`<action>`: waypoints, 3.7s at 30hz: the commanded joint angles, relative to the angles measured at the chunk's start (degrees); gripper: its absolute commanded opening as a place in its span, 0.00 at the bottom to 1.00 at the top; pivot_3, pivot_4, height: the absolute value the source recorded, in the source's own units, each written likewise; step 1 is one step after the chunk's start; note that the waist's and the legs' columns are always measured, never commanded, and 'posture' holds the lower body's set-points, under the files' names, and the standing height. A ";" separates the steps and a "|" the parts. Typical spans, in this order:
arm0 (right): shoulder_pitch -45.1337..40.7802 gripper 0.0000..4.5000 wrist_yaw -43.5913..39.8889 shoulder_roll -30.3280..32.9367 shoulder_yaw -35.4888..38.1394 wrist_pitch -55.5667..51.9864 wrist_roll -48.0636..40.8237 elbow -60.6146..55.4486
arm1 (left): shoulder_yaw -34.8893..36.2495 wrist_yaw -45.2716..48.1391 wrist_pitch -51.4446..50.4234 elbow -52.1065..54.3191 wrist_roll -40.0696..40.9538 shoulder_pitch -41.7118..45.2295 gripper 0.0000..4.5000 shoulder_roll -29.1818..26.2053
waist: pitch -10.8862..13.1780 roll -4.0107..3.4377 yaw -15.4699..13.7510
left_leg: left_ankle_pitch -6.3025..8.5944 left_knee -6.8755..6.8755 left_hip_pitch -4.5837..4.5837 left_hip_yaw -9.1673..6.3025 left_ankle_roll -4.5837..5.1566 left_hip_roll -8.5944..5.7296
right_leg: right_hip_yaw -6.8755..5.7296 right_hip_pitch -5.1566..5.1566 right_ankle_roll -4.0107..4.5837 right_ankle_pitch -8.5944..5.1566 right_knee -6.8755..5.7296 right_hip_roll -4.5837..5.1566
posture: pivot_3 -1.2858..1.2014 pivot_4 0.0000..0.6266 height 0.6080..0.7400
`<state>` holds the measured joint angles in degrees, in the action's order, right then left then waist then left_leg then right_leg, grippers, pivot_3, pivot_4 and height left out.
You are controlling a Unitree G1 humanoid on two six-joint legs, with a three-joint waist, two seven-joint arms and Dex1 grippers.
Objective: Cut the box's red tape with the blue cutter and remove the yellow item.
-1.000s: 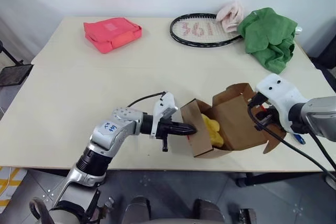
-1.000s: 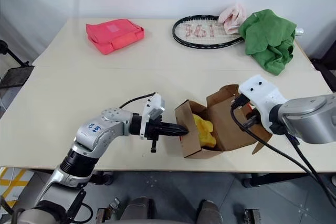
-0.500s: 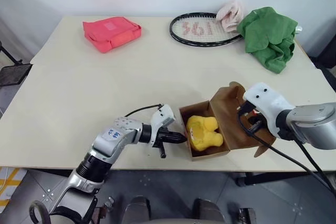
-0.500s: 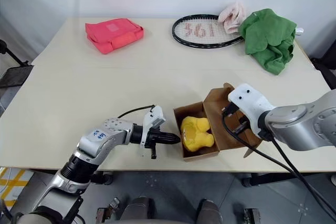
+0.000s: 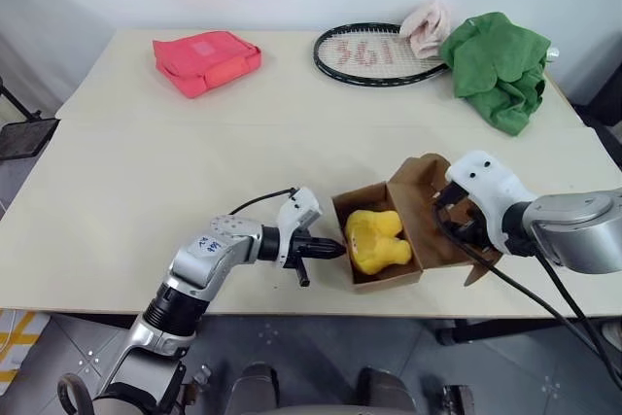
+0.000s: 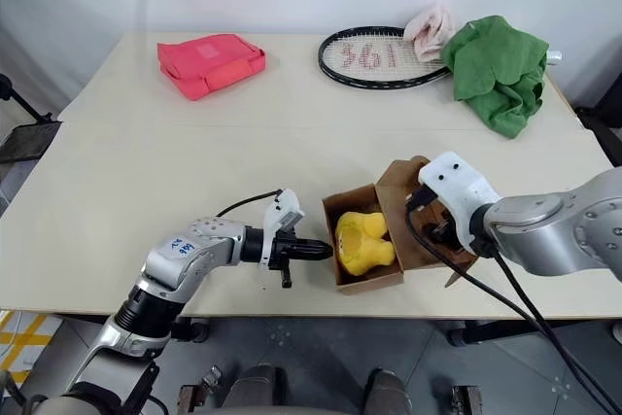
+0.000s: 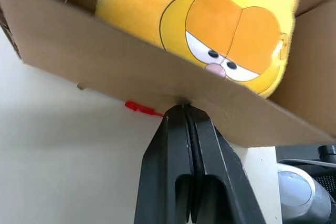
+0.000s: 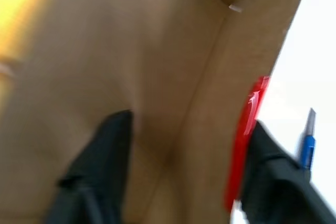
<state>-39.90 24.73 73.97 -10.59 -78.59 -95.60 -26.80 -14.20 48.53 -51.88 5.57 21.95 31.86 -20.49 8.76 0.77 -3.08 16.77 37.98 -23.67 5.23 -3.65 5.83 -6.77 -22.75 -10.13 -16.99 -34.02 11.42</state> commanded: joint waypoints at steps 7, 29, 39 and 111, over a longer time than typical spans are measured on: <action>19.14 1.00 -28.63 -1.78 29.08 15.43 19.57 -2.10 | 4.50 2.67 0.62 2.51 3.77 0.62 0.64 -4.27 | 0.02 0.04 -0.02 | 0.00 -0.04 0.02 0.00 0.00 0.01 | 0.00 0.00 -0.01 0.01 0.00 -0.01 | 0.52 0.24 1.00; 48.14 1.00 -91.78 -21.81 50.29 58.73 47.12 -3.56 | 34.99 22.23 30.62 -9.91 7.44 -26.68 0.99 -28.92 | 0.10 0.09 1.09 | -0.01 -0.26 0.46 0.12 -0.02 0.05 | 0.06 0.22 -0.03 0.01 -0.06 -0.03 | 0.52 0.24 1.00; 46.19 1.00 -96.19 -18.17 52.84 55.41 41.22 -1.40 | 18.28 15.87 7.36 12.11 14.44 -9.06 0.99 -27.72 | 0.13 0.20 -0.66 | -0.01 0.04 0.48 0.06 -0.01 0.04 | 0.10 0.34 -0.03 0.01 -0.30 -0.02 | 0.52 0.24 1.00; 59.12 1.00 -81.19 -33.04 50.81 57.98 38.22 -18.03 | 20.06 21.92 28.05 -23.51 6.31 20.05 0.01 2.58 | 0.31 0.35 0.22 | -0.01 -0.02 0.55 0.05 -0.03 0.04 | 0.08 0.25 -0.05 0.02 -0.42 -0.05 | 0.52 0.24 1.00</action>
<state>20.39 -56.87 41.51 41.53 -22.42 -57.55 -44.20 4.06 70.53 -24.50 -21.72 26.55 53.18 -16.88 9.07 1.13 -2.86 16.75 37.96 -23.12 5.28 -3.68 5.88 -6.69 -22.50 -10.18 -16.97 -34.44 11.37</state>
